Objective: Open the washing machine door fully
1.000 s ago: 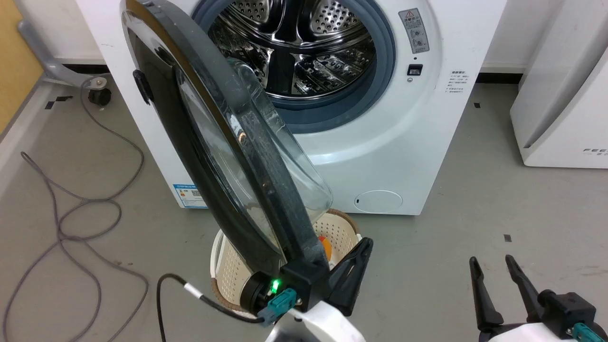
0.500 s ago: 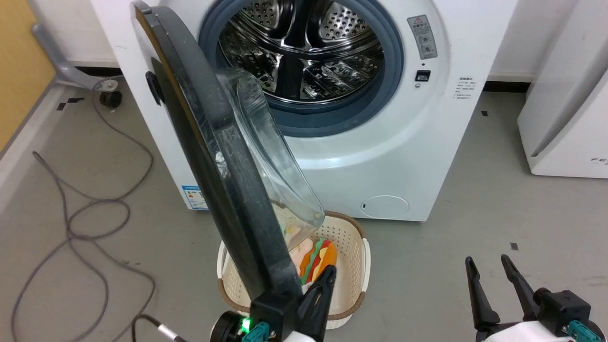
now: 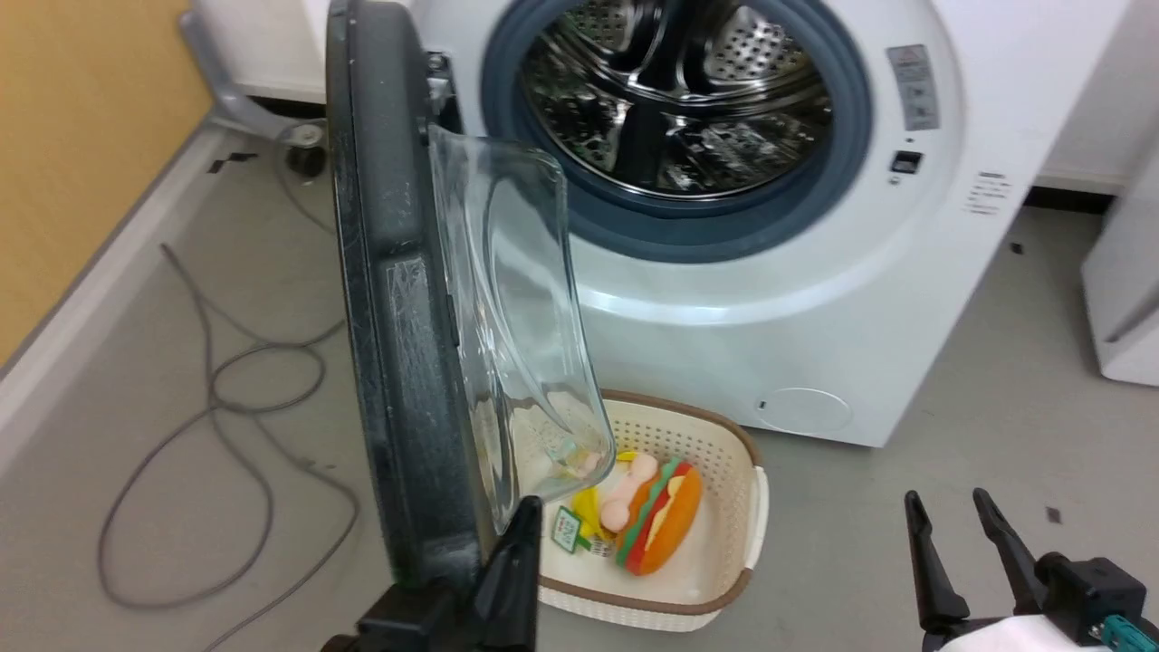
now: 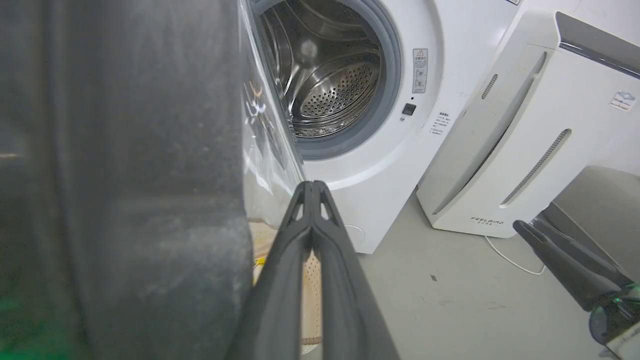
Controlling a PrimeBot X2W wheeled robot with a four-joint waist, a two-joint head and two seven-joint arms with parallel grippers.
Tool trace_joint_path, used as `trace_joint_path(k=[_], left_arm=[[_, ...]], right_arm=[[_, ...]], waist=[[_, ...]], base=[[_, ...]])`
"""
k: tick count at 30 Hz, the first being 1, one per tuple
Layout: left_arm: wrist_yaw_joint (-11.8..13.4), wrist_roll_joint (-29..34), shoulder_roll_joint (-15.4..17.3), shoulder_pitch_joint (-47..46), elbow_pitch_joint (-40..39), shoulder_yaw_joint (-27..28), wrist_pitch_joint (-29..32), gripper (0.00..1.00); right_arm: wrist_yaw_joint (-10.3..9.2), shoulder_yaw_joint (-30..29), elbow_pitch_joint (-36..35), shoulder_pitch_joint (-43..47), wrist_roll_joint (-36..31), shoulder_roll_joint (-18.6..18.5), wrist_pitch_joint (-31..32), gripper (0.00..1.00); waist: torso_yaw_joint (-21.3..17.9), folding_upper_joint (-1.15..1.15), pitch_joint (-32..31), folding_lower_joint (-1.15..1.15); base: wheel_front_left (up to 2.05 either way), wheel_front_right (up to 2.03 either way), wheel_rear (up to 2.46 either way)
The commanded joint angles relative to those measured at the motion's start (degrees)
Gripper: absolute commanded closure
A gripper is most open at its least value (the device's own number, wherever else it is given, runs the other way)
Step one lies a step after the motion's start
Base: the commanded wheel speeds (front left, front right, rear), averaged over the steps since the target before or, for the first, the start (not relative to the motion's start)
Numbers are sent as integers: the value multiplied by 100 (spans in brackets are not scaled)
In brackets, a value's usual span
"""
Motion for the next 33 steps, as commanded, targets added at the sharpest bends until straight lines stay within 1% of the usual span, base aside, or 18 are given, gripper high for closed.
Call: trace_joint_path(k=[1, 8, 15, 21, 25, 29, 33], left_arm=[[71, 40, 54, 96, -95, 78, -4, 100], [359, 74, 200, 357, -515, 349, 14, 100], [498, -24, 344, 515, -402, 683, -40, 100], [458, -164, 564, 389, -92, 1093, -142, 100], [439, -366, 724, 214, 203, 1575, -303, 100], [339, -638, 873, -11, 619, 2060, -512, 100], [185, -924, 1004, -280, 1128, 2478, -703, 100]], right_arm=[[3, -15, -44, 60, 11, 17, -9, 0], [3, -114, -143, 132, 4, 17, 34, 0], [3, -111, -204, 131, 27, 17, 77, 0], [3, -69, -218, 120, 40, 17, 89, 0], [3, -66, -249, 103, 37, 17, 98, 0], [3, -55, -263, 68, 24, 17, 113, 0], [3, -63, -263, 32, 13, 17, 121, 0]], waist=[[150, 0, 2, 0], [546, 0, 14, 0], [719, 0, 21, 0], [675, 0, 38, 0], [592, 0, 116, 0], [506, 0, 190, 0], [447, 0, 243, 0]], base=[[0, 0, 0], [0, 0, 0], [0, 0, 0], [0, 0, 0], [0, 0, 0], [0, 0, 0], [0, 0, 0]])
